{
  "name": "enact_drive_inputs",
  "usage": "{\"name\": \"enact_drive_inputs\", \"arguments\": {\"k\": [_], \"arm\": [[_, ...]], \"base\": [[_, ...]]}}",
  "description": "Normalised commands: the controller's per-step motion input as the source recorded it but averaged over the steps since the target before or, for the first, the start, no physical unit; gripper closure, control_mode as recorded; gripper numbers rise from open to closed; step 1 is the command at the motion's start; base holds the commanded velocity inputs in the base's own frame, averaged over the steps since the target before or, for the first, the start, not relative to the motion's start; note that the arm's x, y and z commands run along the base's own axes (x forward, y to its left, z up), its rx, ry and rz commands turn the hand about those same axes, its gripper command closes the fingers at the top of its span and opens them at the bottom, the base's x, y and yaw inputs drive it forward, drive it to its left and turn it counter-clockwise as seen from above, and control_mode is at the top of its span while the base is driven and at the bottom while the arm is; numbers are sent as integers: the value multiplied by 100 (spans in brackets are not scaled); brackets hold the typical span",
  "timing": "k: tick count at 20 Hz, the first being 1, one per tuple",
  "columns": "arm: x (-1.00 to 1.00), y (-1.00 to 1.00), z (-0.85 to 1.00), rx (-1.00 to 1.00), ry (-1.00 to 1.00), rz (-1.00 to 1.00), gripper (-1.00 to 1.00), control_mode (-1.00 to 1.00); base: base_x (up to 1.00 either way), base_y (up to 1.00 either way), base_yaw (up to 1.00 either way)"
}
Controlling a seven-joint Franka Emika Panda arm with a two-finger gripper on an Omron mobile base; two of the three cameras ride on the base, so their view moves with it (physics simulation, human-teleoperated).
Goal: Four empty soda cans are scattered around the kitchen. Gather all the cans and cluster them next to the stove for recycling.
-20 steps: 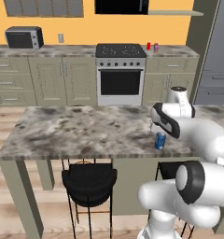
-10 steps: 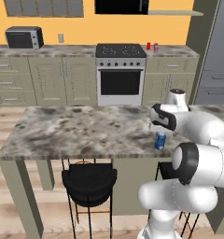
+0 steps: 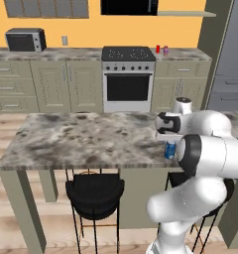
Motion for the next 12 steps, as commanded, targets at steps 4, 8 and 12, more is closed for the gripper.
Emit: {"name": "enact_drive_inputs", "arguments": {"k": [4,8,12], "arm": [[38,-9,-14,0,0,4,-100,-100],[23,-5,-18,0,0,3,-100,-100],[1,-1,-22,0,0,1,-100,-100]], "base": [[0,0,0],[0,0,0],[0,0,0]]}}
